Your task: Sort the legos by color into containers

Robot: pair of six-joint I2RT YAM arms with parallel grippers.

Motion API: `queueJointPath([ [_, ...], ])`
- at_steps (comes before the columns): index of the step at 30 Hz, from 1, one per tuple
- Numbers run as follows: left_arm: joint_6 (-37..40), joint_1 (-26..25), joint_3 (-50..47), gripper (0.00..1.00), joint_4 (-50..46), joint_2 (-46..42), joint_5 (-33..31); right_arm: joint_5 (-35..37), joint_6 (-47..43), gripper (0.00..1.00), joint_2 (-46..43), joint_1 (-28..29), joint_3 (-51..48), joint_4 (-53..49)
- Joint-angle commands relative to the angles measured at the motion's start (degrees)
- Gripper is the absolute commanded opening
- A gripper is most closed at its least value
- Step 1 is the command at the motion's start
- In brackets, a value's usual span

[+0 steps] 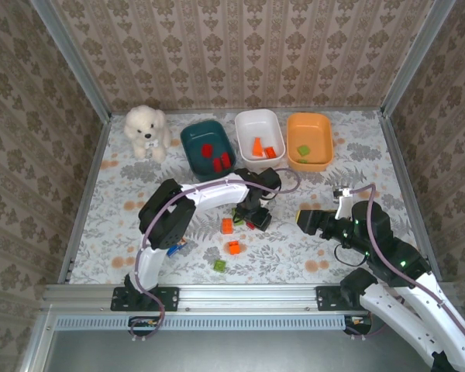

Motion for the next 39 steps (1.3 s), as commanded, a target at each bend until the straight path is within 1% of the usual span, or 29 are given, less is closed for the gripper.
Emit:
queueJointPath([
  [1, 1.08, -0.70, 1.07, 0.53, -2.08, 1.44, -2.32, 0.84, -0.18, 0.80, 0.32, 0.26, 1.61, -1.06],
  [4, 1.69, -1.52, 1.80, 0.50, -2.28, 2.64, -3.50, 0.85, -0.34, 0.81, 0.63, 0.26, 1.52, -0.91],
  [8, 1.76, -2.59, 3.15, 0.37, -3.49, 3.72, -6.17, 1.02, -0.43, 0.81, 0.90, 0.20, 1.67, -0.77],
  [12, 0.68, -2.90, 3.09, 0.27, -3.47, 0.88, -7.31, 1.28, -0.71, 0.81, 0.81, 0.18, 2.37, -0.95],
  [15, -0.34, -2.62, 4.27, 0.26, -4.44, -2.71, -8.26, 1.72, -1.05, 0.81, 0.90, 0.17, 3.30, -0.81],
  [18, -2.19, -0.89, 6.47, 0.24, -6.14, -6.55, -8.32, 1.84, -1.48, 0.81, 1.76, 0.17, 4.47, -0.36],
  [20, -3.92, 1.68, 7.28, 0.22, -6.70, -9.39, -8.24, 1.58, -1.95, 0.81, 2.74, 0.19, 5.15, 0.21],
  [22, -6.18, 5.66, 7.06, 0.21, -6.68, -12.19, -7.50, 1.13, -2.36, 0.81, 4.01, 0.17, 5.54, 1.16],
  [23, -7.32, 7.93, 6.80, 0.20, -6.64, -13.40, -6.84, 0.82, -2.52, 0.81, 4.75, 0.17, 5.56, 1.85],
  [24, -8.58, 11.25, 6.58, 0.18, -6.65, -14.27, -6.16, 0.52, -2.57, 0.81, 5.60, 0.19, 5.56, 2.65],
  [27, -9.73, 19.11, 6.73, 0.17, -6.32, -14.66, -4.53, -0.33, -2.90, 0.81, 8.33, 0.17, 5.73, 4.51],
  [30, -9.65, 25.53, 10.19, 0.17, -8.08, -10.78, -3.43, -1.06, -3.33, 0.81, 11.96, 0.17, 6.44, 7.04],
  [33, -9.35, 29.59, 16.71, 0.17, -12.40, -3.82, -3.81, -1.78, -4.49, 0.80, 16.52, 0.18, 8.65, 7.14],
  [34, -9.57, 29.75, 19.12, 0.17, -13.85, -1.58, -3.85, -1.79, -4.76, 0.80, 17.77, 0.18, 9.38, 7.18],
  [35, -9.70, 32.01, 21.61, 0.17, -15.44, 1.04, -3.76, -1.83, -5.16, 0.80, 18.87, 0.17, 10.21, 7.69],
  [39, -10.66, 32.91, 28.53, 0.17, -18.61, 7.75, -3.82, -1.68, -5.93, 0.81, 22.43, 0.12, 12.64, 11.03],
])
